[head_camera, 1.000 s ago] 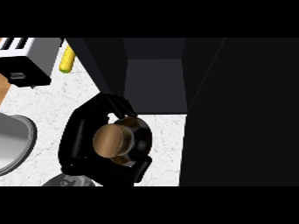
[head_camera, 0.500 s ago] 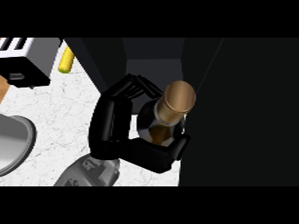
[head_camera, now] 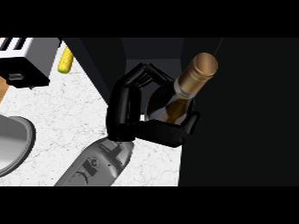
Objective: Pick up the wine, place it into the cabinet and close the cabinet
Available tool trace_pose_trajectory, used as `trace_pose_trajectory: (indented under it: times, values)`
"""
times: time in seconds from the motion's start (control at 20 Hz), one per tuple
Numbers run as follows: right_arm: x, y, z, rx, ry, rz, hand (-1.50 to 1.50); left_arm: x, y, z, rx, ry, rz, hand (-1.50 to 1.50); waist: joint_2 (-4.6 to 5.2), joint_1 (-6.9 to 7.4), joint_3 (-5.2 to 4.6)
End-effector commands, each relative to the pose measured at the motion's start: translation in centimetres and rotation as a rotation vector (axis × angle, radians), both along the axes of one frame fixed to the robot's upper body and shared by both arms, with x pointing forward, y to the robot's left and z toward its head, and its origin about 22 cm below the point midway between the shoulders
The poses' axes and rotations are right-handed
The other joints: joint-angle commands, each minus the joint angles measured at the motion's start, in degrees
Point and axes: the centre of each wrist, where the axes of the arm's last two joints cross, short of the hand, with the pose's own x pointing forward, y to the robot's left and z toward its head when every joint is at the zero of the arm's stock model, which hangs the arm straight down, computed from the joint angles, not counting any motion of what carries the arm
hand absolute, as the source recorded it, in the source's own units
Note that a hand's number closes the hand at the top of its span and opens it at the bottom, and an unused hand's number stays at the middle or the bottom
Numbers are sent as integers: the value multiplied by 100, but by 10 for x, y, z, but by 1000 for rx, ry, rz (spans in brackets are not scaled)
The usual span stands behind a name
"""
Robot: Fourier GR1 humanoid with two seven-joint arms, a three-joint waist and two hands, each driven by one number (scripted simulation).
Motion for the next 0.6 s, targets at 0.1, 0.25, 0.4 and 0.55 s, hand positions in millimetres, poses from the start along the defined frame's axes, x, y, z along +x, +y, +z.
trace_pose_trajectory:
  times: [0.1, 0.25, 0.4, 0.55]
  values:
    - [-7, -6, 17, 26, -54, 46, -150, 23, 0, -8, -26, 2, 32, 150, 15, 25, -2]
    - [-23, -7, 17, 22, -55, 33, -150, 28, 3, -9, -72, 23, 28, 150, 10, 6, -2]
    - [-32, -5, 25, 23, -82, 46, -150, 16, 1, -25, -73, 34, 53, 150, -4, 23, -3]
    - [-28, -2, 15, 46, -76, 43, -150, 18, 0, -52, -64, 46, 63, 150, 9, -5, -4]
